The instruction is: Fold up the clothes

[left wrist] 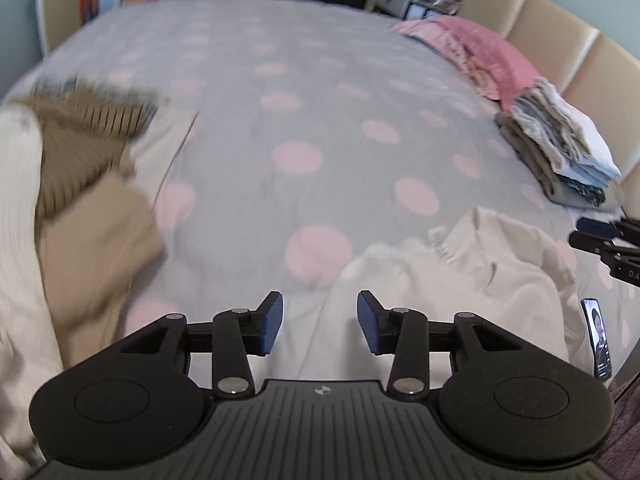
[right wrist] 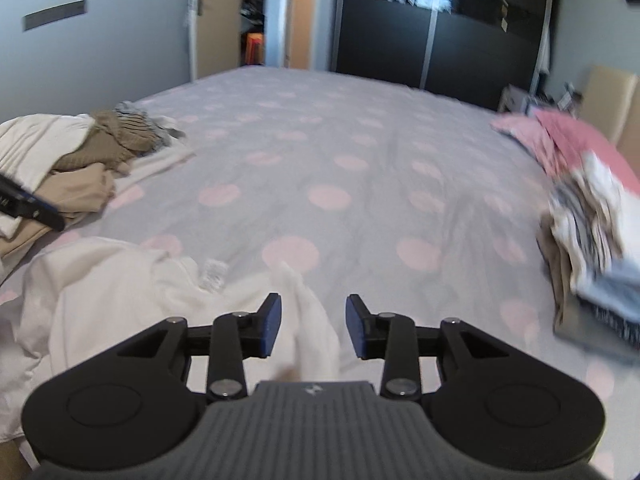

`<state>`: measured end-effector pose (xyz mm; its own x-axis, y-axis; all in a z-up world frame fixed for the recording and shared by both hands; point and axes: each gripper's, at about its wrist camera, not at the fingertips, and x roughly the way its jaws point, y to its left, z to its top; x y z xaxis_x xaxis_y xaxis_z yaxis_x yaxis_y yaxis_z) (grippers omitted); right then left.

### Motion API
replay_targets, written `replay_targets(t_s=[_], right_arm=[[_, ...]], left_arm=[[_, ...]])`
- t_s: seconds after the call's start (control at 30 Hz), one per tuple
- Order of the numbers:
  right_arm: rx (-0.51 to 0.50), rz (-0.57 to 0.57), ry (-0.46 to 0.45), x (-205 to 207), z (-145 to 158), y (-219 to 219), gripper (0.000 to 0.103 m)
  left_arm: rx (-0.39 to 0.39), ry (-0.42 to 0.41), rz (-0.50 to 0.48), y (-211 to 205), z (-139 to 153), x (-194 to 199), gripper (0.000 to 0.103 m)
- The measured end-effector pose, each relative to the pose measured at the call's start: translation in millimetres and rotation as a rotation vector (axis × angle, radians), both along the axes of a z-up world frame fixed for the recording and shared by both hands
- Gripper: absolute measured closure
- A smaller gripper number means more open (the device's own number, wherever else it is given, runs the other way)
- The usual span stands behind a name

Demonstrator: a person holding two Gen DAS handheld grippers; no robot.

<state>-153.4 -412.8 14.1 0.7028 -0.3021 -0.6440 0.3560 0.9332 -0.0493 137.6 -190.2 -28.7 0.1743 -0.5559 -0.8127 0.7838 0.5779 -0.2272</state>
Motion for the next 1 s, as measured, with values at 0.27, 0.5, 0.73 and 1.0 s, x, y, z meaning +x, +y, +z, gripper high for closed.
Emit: replay_targets(t_s=[0.27,0.5,0.73,1.0], right_arm=[[0.066,-0.013,-0.004,-7,-12,1,0.064],[0.046,-0.007,0.009,-5,-19,8,0.064],[0.039,-0.006,0.041,-6,-27,11,0.064],[0.079,-0.073,0.081,-10,-33,1,0.064]], left_arm=[[0.010,0.105,-0.015,6,-24,1,0.059],[0.039,0.116,-0.001,3,-31,-2,0.060],[0.039,0.074,0.012,7,-21,-18,0.072],[0.015,0.013,-0.031,10,-11,-35,0.075]])
